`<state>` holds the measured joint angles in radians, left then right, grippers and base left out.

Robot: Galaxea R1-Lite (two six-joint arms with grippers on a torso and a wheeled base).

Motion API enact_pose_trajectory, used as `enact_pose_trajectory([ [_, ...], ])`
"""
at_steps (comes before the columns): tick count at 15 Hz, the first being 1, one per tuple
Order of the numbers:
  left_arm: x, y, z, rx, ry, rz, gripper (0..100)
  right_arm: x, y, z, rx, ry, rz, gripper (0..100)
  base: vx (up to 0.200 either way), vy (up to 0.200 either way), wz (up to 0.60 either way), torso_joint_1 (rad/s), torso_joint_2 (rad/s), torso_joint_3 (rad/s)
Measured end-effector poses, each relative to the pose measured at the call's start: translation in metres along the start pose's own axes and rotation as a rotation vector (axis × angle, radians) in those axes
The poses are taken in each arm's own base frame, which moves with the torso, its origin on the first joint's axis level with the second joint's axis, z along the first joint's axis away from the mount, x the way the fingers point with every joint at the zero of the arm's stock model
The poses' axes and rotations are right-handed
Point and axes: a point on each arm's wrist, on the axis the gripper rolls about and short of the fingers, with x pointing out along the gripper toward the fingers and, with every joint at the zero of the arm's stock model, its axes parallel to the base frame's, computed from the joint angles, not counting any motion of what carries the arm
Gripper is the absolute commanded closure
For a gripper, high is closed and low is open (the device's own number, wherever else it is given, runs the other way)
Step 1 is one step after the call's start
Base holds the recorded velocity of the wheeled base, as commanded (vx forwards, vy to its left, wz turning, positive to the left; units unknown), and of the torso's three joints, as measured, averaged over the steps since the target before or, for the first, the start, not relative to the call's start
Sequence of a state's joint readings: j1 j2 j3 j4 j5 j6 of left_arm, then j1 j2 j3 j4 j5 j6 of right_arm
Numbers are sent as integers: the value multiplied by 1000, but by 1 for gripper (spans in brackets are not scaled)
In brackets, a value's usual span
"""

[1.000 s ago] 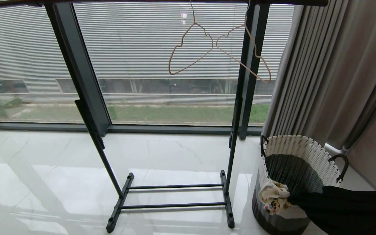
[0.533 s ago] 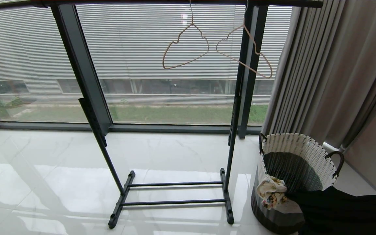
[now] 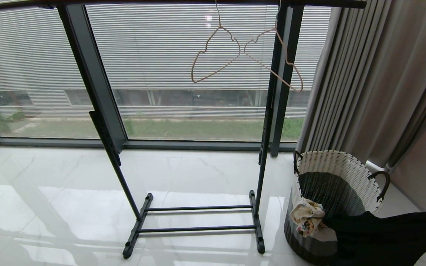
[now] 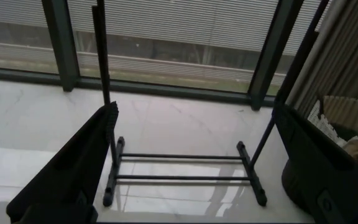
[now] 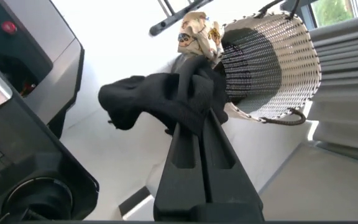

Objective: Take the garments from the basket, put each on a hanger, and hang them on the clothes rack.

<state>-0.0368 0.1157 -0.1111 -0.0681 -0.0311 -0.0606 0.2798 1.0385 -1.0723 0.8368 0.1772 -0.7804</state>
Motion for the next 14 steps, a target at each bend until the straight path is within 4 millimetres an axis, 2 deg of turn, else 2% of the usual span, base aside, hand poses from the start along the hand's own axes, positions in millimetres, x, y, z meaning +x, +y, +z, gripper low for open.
enact_pose_trajectory([
  [2,13,-1,30,-14,-8,-43,0,6,-5,4,-3,-5,-1,100,0,0,0,0,0,0],
  [4,37,-4,58,-17,6,-143,0,14,-11,9,-9,-22,-1,100,0,0,0,0,0,0],
  [6,67,-15,71,-8,68,-284,0,21,-15,19,-28,-55,7,100,0,0,0,0,0,0],
  [9,114,-42,70,-31,194,-420,0,31,-19,38,9,-104,47,100,0,0,0,0,0,0],
  [11,145,-65,65,-60,253,-445,0,34,-17,47,50,-126,77,100,0,0,0,0,0,0],
  [14,183,-119,42,-111,357,-455,0,38,-15,52,57,-131,106,100,0,0,0,0,0,0],
])
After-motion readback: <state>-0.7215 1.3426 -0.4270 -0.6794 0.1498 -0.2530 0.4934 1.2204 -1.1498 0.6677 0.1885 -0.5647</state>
